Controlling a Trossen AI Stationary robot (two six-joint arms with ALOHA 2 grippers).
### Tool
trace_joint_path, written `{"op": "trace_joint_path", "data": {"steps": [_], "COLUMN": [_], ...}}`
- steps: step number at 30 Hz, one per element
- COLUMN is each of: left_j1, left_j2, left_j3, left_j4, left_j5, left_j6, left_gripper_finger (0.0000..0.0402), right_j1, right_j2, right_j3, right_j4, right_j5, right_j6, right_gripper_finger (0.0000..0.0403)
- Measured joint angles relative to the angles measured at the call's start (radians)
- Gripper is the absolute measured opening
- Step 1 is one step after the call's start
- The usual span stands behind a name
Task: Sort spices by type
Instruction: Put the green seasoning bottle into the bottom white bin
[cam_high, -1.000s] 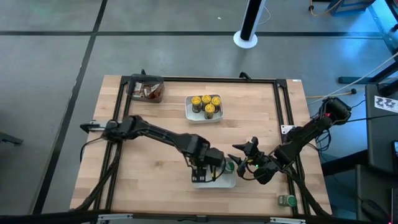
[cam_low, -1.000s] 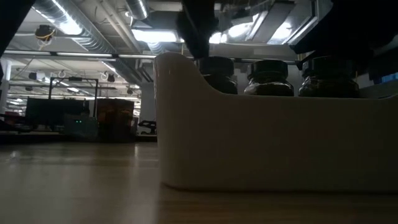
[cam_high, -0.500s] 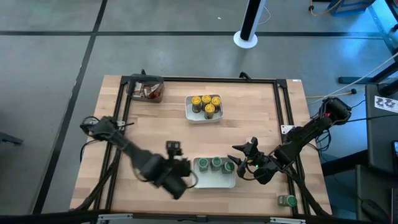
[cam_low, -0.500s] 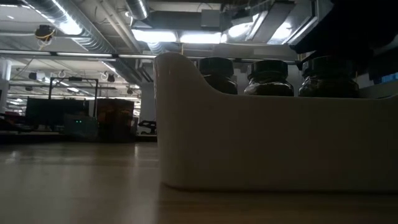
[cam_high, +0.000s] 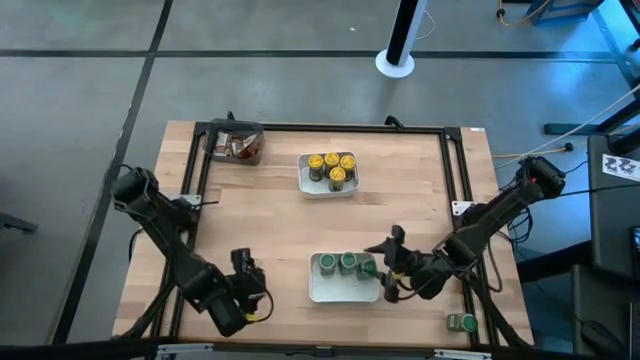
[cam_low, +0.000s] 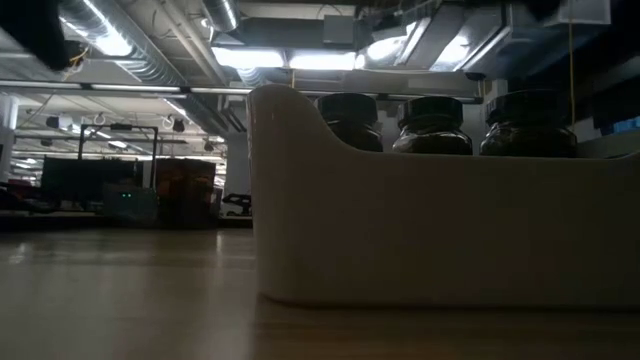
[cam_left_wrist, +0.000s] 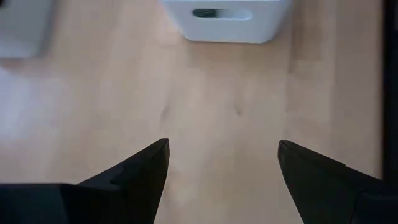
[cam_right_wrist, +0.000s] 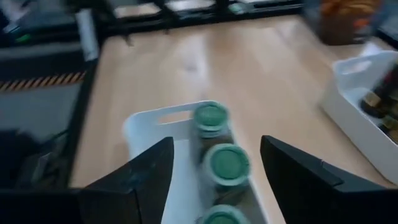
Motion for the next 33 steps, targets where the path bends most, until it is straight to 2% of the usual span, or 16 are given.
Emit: {"op": "trace_joint_path", "data": {"steps": [4,8,15,19,22,25,29,33], "left_j1": [-0.017,-0.018,0.002,0.028,0.043,0.056,0.067,0.08], "left_j2": [-0.011,-0.011,-0.011,-0.011,-0.011,-0.011,-0.011,-0.011], "left_j3": [-0.114,-0.178,-0.227,-0.247,-0.25,-0.25,-0.25,-0.25], "left_j4": [0.198,0.367,0.541,0.625,0.641,0.634,0.636,0.638], "left_j5": [-0.015,-0.017,-0.082,-0.097,-0.098,-0.097,-0.098,-0.098], "left_j6": [-0.036,0.001,0.166,0.266,0.31,0.345,0.381,0.404], "left_gripper_finger": [0.0285,0.0285,0.0285,0.0285,0.0285,0.0285,0.0285,0.0285], "right_j1": [0.0,0.0,0.0,0.022,0.029,0.028,0.027,0.044], "right_j2": [0.0,0.001,0.015,0.066,0.137,0.217,0.304,0.349], "right_j3": [0.177,0.303,0.388,0.457,0.553,0.67,0.818,0.855], "right_j4": [-0.217,-0.356,-0.357,-0.302,-0.336,-0.488,-0.841,-1.069], "right_j5": [-0.114,-0.249,-0.478,-0.504,-0.506,-0.508,-0.523,-0.616], "right_j6": [-0.029,-0.003,0.099,0.106,0.091,0.108,0.226,0.402], "right_gripper_finger": [0.0241,0.0241,0.0241,0.0241,0.0241,0.0239,0.0221,0.0195]}}
